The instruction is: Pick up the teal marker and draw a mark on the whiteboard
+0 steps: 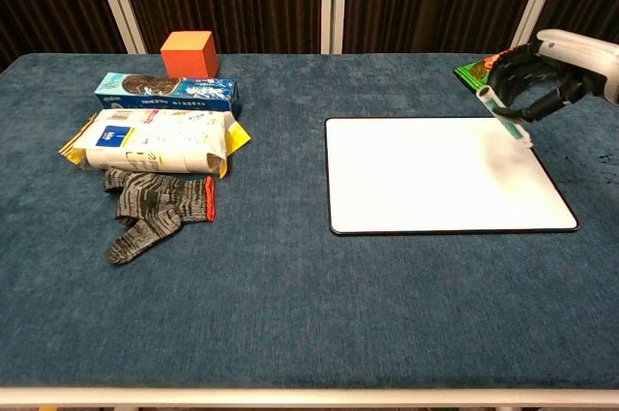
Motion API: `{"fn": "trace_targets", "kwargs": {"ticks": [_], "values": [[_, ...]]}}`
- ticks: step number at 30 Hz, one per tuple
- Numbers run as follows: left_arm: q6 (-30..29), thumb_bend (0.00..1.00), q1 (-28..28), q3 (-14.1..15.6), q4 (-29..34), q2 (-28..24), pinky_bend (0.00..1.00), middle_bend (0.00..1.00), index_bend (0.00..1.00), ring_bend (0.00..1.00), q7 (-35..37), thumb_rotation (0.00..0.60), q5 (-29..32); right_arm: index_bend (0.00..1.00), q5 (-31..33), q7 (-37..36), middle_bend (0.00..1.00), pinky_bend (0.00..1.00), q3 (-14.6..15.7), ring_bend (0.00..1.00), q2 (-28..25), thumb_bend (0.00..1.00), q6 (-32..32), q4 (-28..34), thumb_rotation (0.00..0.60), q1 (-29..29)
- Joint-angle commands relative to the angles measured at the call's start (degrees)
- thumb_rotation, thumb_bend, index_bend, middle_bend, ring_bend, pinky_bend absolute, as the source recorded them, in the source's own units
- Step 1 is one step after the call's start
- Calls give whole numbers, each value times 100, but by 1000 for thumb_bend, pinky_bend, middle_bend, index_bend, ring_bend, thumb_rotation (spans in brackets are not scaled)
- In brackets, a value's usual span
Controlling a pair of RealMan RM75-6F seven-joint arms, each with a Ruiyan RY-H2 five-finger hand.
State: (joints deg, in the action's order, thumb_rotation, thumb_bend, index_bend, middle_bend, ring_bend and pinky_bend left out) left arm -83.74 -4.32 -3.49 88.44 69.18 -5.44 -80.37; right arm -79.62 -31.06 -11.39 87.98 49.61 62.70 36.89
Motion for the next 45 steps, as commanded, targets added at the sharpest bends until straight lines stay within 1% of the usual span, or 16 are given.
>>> {"fn": "trace_targets", "kwargs": {"ticks": [1, 6, 10, 13, 19, 28, 31, 33, 36, 39, 42, 45], "values": [[-24, 64, 24, 18, 31, -23, 0, 106, 170, 24, 59, 600, -25, 721, -196, -1623, 613, 280, -329, 417, 289, 383, -14, 18, 600, 375], [-36, 64, 51, 30, 37, -39, 0, 106, 170, 24, 175, 600, -35, 729, -130, -2281, 614, 280, -367, 417, 800, 388, -105, -422, 600, 573], [-57, 64, 61, 32, 1, -48, 0, 106, 170, 24, 256, 600, -67, 732, -131, -2314, 614, 280, -318, 417, 1293, 395, -95, -1052, 600, 724], [-53, 63, 73, 39, -36, -52, 0, 106, 170, 24, 323, 600, -66, 733, -111, -2428, 614, 280, -307, 417, 1557, 397, -70, -1393, 600, 782], [-42, 64, 97, 55, -86, -42, 0, 106, 170, 24, 405, 600, -60, 734, -88, -2584, 613, 280, -299, 417, 1842, 398, -21, -1941, 600, 861], [-6, 64, 94, 56, -136, -10, 0, 106, 170, 24, 450, 600, -54, 737, -228, -2911, 614, 280, -120, 417, 2115, 398, -78, -2469, 600, 993], [3, 64, 91, 54, -148, -3, 0, 106, 170, 24, 459, 600, -53, 737, -321, -3008, 614, 279, -20, 417, 2176, 397, -51, -2531, 600, 1014], [3, 63, 97, 57, -159, 5, 0, 106, 170, 24, 461, 600, -49, 737, -418, -3085, 614, 278, 79, 417, 2185, 397, 17, -2452, 600, 1000], [14, 64, 98, 55, -172, 15, 0, 106, 170, 24, 464, 600, -37, 737, -598, -3204, 614, 277, 261, 417, 2142, 397, 127, -2157, 600, 972], [8, 64, 95, 54, -173, 18, 0, 106, 170, 24, 462, 600, -53, 737, -711, -3310, 613, 277, 372, 417, 2073, 397, 194, -1807, 600, 964], [-17, 64, 111, 58, -185, 26, 0, 106, 170, 24, 465, 600, -59, 737, -731, -3321, 614, 277, 384, 417, 1972, 397, 271, -1515, 600, 953], [-23, 64, 129, 64, -202, 35, 0, 106, 170, 24, 493, 600, -49, 737, -640, -3106, 613, 276, 319, 417, 1902, 400, 347, -1490, 600, 910]]}}
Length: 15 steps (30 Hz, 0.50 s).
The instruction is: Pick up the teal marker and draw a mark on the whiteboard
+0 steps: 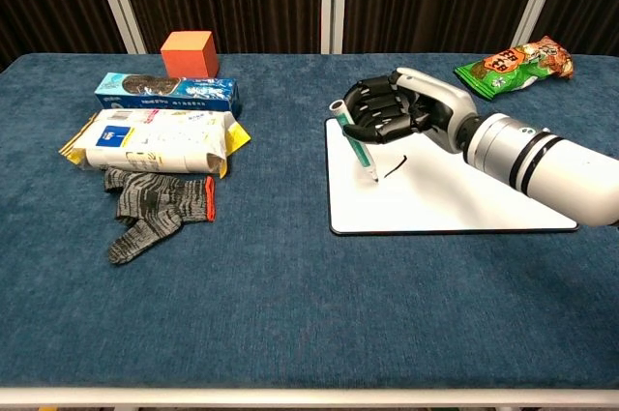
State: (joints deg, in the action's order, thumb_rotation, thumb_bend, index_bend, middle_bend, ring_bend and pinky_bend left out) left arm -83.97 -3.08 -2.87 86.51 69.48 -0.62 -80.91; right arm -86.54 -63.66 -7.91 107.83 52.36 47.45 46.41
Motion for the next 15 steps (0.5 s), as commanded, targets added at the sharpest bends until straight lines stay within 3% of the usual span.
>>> {"fn": "trace_targets", "kwargs": {"ticks": [1, 15], "values": [[5, 64, 6, 2, -18, 11, 0, 106, 170, 24, 23, 600, 7, 737, 123, 208, 614, 276, -69, 417, -113, 402, 62, 31, 600, -64], [44, 64, -10, 2, -25, 23, 0, 106, 170, 24, 30, 600, -5, 737, 428, 365, 613, 271, -245, 417, 30, 402, -176, -463, 600, -7]]}}
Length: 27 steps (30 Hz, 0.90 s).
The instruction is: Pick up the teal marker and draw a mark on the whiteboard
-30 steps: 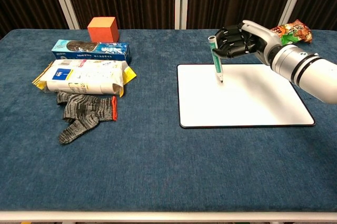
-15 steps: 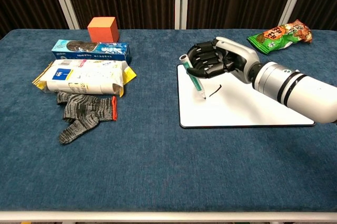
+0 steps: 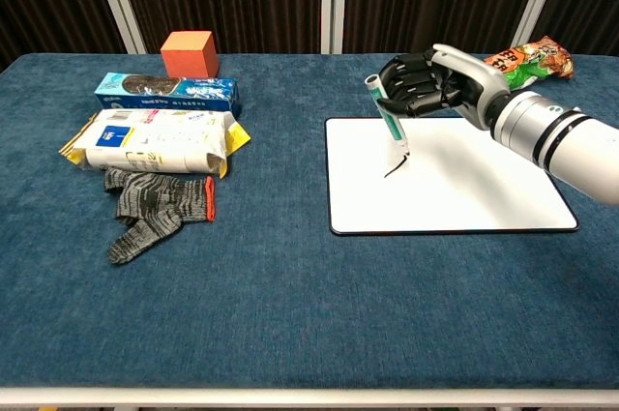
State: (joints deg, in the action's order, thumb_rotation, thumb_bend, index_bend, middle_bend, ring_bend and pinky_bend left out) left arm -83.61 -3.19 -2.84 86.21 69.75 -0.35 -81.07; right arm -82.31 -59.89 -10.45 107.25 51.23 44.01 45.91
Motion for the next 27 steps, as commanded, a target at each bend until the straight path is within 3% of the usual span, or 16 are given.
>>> {"fn": "trace_targets", "kwargs": {"ticks": [1, 11, 17, 23, 27], "values": [[9, 64, 3, -2, 9, -6, 0, 106, 170, 24, 4, 600, 13, 737, 0, -20, 614, 271, 12, 417, 115, 402, -70, -162, 600, 53], [15, 64, 16, 7, -22, 17, 0, 106, 170, 24, 26, 600, 18, 738, -91, -116, 613, 268, 98, 417, 250, 402, -84, -387, 600, 99], [-9, 63, 25, 3, -41, 24, 0, 106, 170, 24, 40, 600, 5, 739, -257, -177, 614, 266, 306, 417, 112, 402, -34, -254, 600, 16], [-20, 64, 16, 3, -74, 48, 0, 106, 170, 24, 65, 600, -36, 750, -508, -46, 624, 254, 729, 417, -575, 407, 233, 477, 600, -369], [-1, 64, -10, -3, -90, 67, 0, 106, 170, 24, 66, 600, -59, 752, -453, 234, 625, 243, 714, 416, -1027, 410, 547, 999, 600, -607]]}}
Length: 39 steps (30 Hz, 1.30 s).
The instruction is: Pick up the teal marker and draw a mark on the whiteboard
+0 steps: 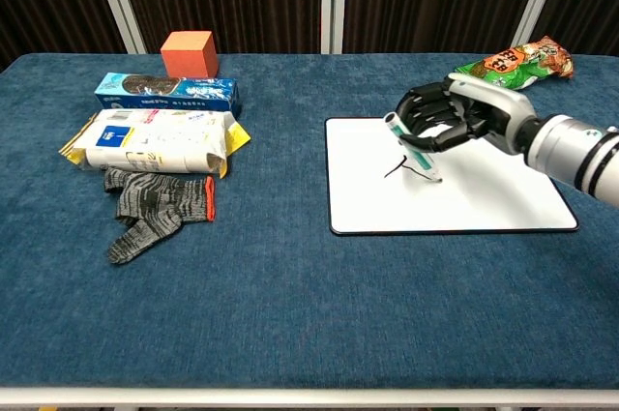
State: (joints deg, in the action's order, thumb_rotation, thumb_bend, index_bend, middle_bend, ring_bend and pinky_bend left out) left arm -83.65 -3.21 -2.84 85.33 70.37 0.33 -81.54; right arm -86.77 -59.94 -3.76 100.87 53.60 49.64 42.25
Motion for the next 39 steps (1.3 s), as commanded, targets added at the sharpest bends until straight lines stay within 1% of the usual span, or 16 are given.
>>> {"fn": "trace_targets", "kwargs": {"ticks": [1, 3, 5, 6, 9, 10, 13, 16, 18, 21, 26, 31, 35, 39], "values": [[-7, 64, -14, -5, 1, 5, 0, 106, 170, 24, -4, 600, -27, 752, 12, 291, 625, 242, -21, 416, -499, 410, 478, 595, 600, -297], [-33, 64, -15, -9, 6, 2, 0, 106, 170, 24, -13, 600, -49, 752, -7, 395, 625, 241, -98, 416, -680, 410, 742, 832, 600, -372], [-50, 64, -10, -11, 24, -12, 0, 106, 170, 24, -24, 600, -56, 752, -95, 820, 625, 241, -125, 416, -894, 410, 1016, 967, 600, -434], [-50, 64, -10, -12, 37, -20, 0, 106, 170, 24, -31, 600, -54, 752, -152, 1254, 625, 240, -102, 416, -1014, 411, 1097, 981, 600, -456], [-22, 64, -23, -7, 69, -33, 0, 106, 170, 24, -57, 600, -52, 752, -214, 2487, 625, 232, 11, 414, -1341, 411, 1031, 1072, 600, -483], [-9, 64, -32, -5, 84, -34, 0, 106, 170, 24, -69, 600, -56, 752, -204, 3147, 625, 225, 61, 413, -1475, 411, 950, 1114, 600, -496], [21, 64, -61, -7, 123, -38, 0, 106, 170, 24, -92, 600, -70, 753, -130, 4652, 625, 214, 140, 413, -1685, 411, 864, 1223, 600, -579], [50, 63, -84, -10, 158, -42, 0, 106, 170, 24, -115, 600, -69, 757, 47, 5611, 624, 209, 184, 408, -1782, 410, 749, 1334, 600, -689], [81, 64, -101, -7, 183, -48, 0, 106, 170, 24, -130, 600, -67, 760, 147, 6016, 622, 202, 207, 404, -1794, 410, 700, 1283, 600, -758], [108, 64, -113, 7, 219, -62, 0, 106, 170, 24, -152, 600, -72, 760, 176, 6389, 619, 194, 271, 403, -1724, 410, 715, 1037, 600, -853], [149, 64, -130, 13, 272, -60, 0, 106, 170, 24, -189, 600, -46, 752, 105, 6672, 602, 189, 409, 377, -1420, 410, 682, 285, 600, -953], [163, 64, -140, 15, 312, -60, 0, 106, 170, 24, -227, 600, -32, 739, -17, 6409, 587, 181, 448, 363, -1032, 409, 618, -298, 600, -901], [170, 64, -139, 21, 340, -73, 0, 106, 170, 24, -251, 600, -17, 737, -173, 6030, 582, 175, 439, 354, -710, 409, 623, -682, 600, -750], [178, 64, -131, 29, 353, -78, 0, 106, 170, 24, -257, 600, 9, 724, -317, 5823, 568, 167, 459, 343, -387, 406, 542, -1056, 600, -564]]}}
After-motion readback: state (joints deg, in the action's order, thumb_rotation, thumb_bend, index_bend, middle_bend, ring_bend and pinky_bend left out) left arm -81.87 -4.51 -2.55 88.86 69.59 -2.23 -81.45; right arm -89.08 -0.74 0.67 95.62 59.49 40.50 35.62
